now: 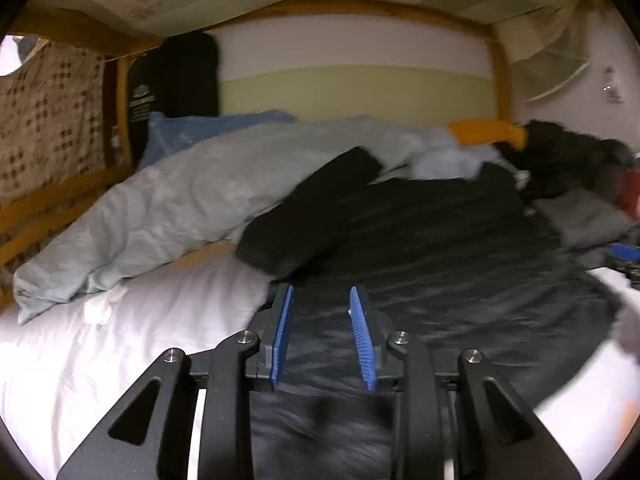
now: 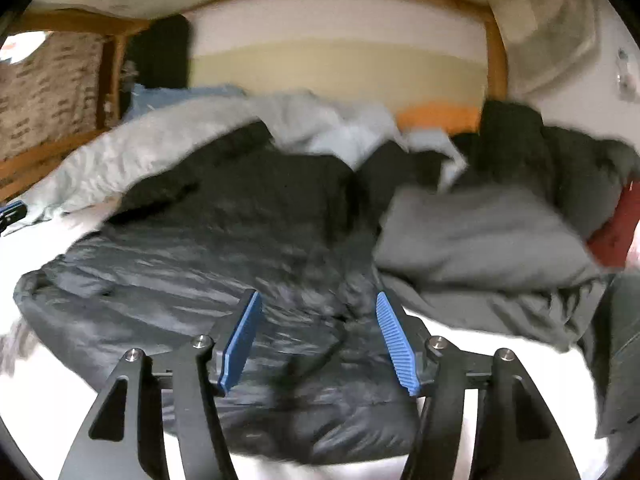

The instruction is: Fold large clothes

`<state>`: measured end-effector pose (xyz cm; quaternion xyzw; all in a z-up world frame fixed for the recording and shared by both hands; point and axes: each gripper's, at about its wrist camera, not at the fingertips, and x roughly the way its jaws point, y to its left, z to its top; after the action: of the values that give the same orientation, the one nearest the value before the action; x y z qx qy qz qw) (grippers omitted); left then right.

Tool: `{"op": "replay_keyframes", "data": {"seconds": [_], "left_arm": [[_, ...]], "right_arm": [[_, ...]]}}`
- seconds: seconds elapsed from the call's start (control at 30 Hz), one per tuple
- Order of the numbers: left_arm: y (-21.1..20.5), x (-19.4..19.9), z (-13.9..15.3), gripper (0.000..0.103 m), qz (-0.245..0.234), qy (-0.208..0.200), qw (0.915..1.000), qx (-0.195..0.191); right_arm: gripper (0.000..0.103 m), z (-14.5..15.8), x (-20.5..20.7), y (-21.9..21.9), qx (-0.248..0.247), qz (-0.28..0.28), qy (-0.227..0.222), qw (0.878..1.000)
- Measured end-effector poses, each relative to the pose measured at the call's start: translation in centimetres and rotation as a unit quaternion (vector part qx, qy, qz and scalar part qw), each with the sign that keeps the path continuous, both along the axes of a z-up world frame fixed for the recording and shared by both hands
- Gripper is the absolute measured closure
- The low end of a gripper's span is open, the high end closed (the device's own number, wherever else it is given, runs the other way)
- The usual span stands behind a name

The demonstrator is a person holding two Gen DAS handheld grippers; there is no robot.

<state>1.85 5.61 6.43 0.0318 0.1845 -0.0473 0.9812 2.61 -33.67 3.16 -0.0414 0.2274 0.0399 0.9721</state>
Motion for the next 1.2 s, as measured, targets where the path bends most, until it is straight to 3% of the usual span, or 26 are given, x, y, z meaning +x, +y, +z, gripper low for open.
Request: {"op": "replay_keyframes", "data": {"seconds": [0.03, 0.1, 0.17, 0.23, 0.37, 0.53, 0.7, 0.9, 1.03, 1.07, 1.13, 1.2], "left_arm": [[-0.6, -0.8, -0.1, 0.074, -0.020, 0.010, 0.9996, -0.015], [-2.4, -1.7, -1.3, 0.074, -0.051, 0.044, 0.9969, -0.039], [-4.6, -1.7, -3.2, 0.074, -0.071, 0.076, 0.9936, -0.045], [-6.3, -1.5, -4.9, 0.074, -0.059, 0.100, 0.9920, -0.050], [-8.8, -0.9, -7.5, 0.074, -0.060, 0.134, 0.9871, -0.065], [-9.3, 1.8, -9.9, 0.074, -0.039, 0.186, 0.9809, -0.041], [-10.0, 1.6, -10.6, 0.075, -0.034, 0.182, 0.9827, -0.009], [-9.4, 0.6, -10.1, 0.075, -0.049, 0.158, 0.9861, -0.020], [-10.9, -2.6, -7.9, 0.073, -0.080, 0.103, 0.9900, 0.054], [-11.0, -3.1, -7.3, 0.072, -0.087, 0.097, 0.9897, 0.059], [-10.6, -4.2, -6.1, 0.058, -0.098, 0.092, 0.9884, 0.071], [-9.9, -4.8, -5.9, 0.049, -0.083, 0.099, 0.9865, 0.101]], "right_arm": [[0.040, 0.4, -0.5, 0.7, 0.012, 0.012, 0.004, 1.000], [0.027, 0.4, -0.9, 2.1, 0.037, 0.029, 0.022, 0.999], [0.019, -0.5, -1.4, 3.9, 0.057, 0.050, 0.034, 0.997], [0.018, -1.4, -1.9, 5.6, 0.044, 0.064, 0.045, 0.996], [0.018, -4.1, -1.4, 8.9, -0.046, 0.052, 0.076, 0.995], [0.016, -7.3, 0.6, 7.6, -0.006, 0.039, 0.152, 0.988], [0.014, -8.2, 0.4, 8.6, -0.045, 0.040, 0.136, 0.989], [0.014, -7.6, 0.0, 7.9, -0.023, 0.055, 0.134, 0.989], [0.014, -6.1, -1.5, 8.2, -0.036, 0.066, 0.100, 0.992], [0.014, -5.8, -1.9, 8.5, -0.049, 0.069, 0.091, 0.992], [0.014, -5.0, -2.8, 9.0, -0.070, 0.075, 0.075, 0.992], [0.014, -4.3, -3.9, 9.6, -0.091, 0.084, 0.061, 0.990]]}}
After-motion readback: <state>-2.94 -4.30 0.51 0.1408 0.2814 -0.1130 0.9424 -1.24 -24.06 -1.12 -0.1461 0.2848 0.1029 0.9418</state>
